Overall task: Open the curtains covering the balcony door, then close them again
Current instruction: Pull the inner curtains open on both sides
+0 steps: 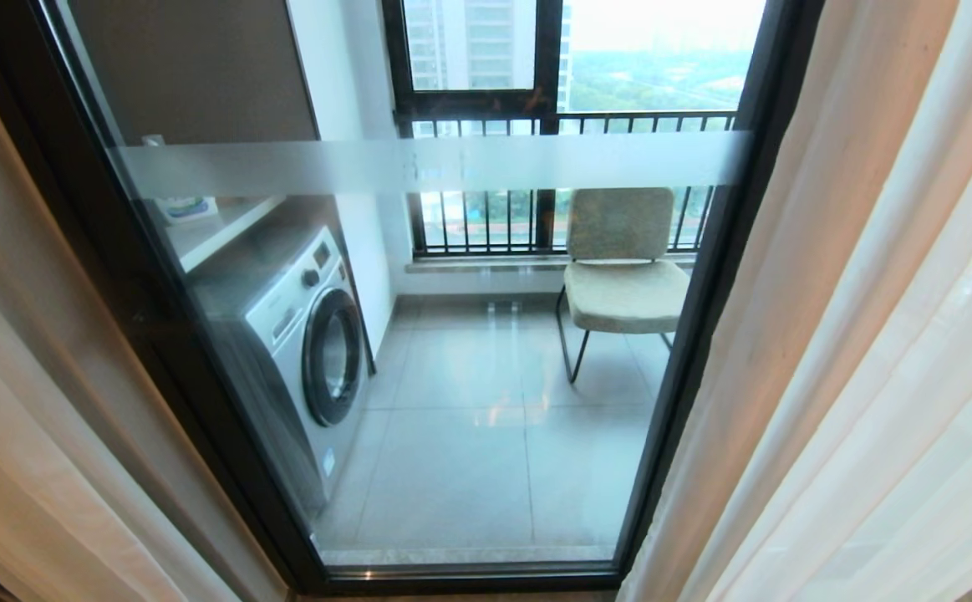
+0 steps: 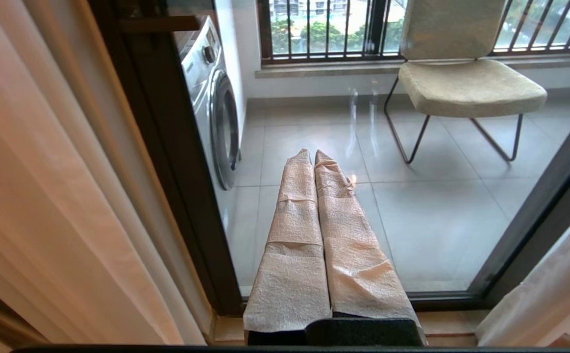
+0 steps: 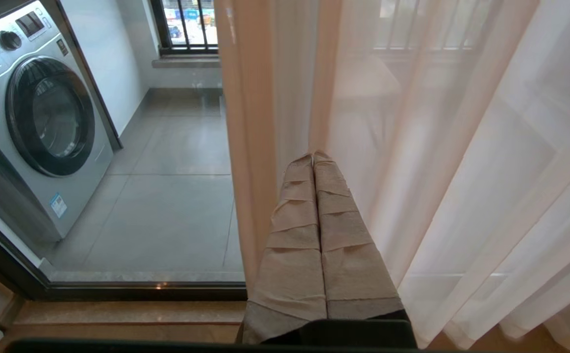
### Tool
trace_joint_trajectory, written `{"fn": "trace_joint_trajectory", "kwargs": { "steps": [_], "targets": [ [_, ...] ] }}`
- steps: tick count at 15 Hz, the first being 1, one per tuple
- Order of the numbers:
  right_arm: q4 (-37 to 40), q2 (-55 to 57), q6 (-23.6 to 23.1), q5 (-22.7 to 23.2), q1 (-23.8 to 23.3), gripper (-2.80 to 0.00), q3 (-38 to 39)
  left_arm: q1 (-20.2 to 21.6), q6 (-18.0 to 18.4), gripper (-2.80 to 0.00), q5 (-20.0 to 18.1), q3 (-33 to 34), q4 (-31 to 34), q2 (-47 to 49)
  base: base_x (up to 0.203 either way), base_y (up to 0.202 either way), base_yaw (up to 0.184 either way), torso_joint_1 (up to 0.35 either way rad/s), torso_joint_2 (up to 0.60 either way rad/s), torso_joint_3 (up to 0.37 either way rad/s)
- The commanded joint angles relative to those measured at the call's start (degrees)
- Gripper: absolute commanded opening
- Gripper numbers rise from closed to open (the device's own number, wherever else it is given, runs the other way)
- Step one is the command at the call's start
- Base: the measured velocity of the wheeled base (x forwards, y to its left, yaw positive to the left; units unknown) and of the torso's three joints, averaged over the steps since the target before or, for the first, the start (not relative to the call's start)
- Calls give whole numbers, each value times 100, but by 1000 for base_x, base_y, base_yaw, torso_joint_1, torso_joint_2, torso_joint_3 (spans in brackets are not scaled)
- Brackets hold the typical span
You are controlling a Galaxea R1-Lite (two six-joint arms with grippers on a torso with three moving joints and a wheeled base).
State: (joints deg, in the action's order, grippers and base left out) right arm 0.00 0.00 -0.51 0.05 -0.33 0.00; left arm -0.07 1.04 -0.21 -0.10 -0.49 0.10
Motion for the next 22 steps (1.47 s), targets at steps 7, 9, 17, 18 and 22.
{"fn": "trace_joint_trajectory", "kwargs": {
  "steps": [7, 9, 17, 18, 22],
  "targets": [
    [0, 9, -2, 4, 0, -280, 0, -1, -16, -280, 21, 1, 5, -10, 0, -94, 1, 1, 0, 2],
    [0, 9, -2, 4, -2, -280, 0, 7, -16, -280, 21, 1, 5, -10, 0, 0, 0, 0, 0, 0],
    [0, 9, -2, 4, -2, -280, 0, -1, -16, -280, 21, 1, 5, -10, 0, 0, 0, 0, 0, 0],
    [0, 9, -2, 4, -2, -280, 0, 0, -16, -280, 27, 3, 5, -10, 0, 0, 0, 0, 0, 0],
    [0, 9, -2, 4, -2, -280, 0, -1, -16, -280, 29, 1, 5, -10, 0, 0, 0, 0, 0, 0]
  ]
}}
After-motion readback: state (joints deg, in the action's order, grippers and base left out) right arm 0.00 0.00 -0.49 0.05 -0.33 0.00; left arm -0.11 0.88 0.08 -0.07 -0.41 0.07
